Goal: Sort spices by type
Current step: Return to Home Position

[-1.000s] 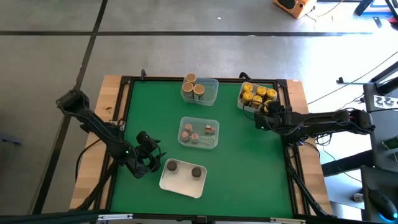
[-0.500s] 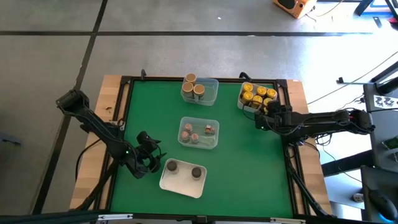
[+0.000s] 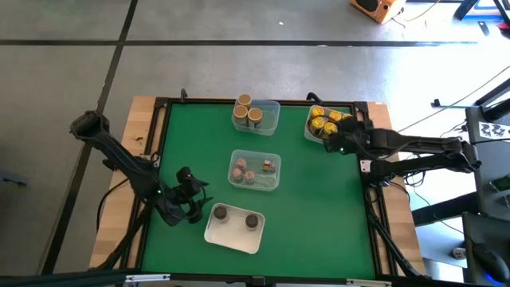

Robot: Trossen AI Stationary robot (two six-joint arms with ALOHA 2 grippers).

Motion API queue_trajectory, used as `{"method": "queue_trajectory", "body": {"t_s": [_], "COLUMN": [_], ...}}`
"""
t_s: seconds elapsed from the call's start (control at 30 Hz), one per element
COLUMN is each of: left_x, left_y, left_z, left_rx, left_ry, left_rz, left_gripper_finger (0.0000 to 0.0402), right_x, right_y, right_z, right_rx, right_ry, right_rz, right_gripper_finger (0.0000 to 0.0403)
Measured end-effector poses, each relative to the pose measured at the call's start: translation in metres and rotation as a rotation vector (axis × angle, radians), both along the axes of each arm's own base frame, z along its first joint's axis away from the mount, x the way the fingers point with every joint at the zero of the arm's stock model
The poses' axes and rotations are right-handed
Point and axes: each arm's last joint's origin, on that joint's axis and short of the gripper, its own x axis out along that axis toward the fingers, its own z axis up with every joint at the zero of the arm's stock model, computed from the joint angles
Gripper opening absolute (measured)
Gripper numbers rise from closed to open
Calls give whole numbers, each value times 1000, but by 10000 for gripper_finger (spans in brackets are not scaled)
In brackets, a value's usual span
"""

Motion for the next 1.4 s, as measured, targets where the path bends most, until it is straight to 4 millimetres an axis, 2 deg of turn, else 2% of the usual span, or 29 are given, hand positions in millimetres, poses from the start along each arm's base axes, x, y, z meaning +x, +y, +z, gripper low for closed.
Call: {"method": "queue_trajectory", "body": {"t_s": [0.13,0.33,0.6,0.83,0.97,1.1,1.3,1.4], "left_x": [-5,-2,4,-7,-21,-39,-58,-64], "left_y": [5,26,62,100,112,117,120,120], "left_z": [15,31,19,12,14,13,6,2], "left_rx": [5,68,40,36,54,63,65,67], "left_ry": [-9,-3,-77,-166,-235,-327,-457,-503], "left_rz": [-76,-132,-251,-251,-234,-211,-202,-200], "left_gripper_finger": [219,128,13,5,3,2,5,2], "right_x": [9,36,70,91,91,80,57,46], "right_y": [0,2,2,2,1,6,12,15], "right_z": [19,31,30,27,26,22,7,1], "right_rx": [17,30,30,3,-1,38,31,2], "right_ry": [-33,-162,-239,-276,-271,-311,-425,-522], "right_rz": [125,423,685,817,847,933,1004,1052], "right_gripper_finger": [289,271,225,152,81,11,23,9]}}
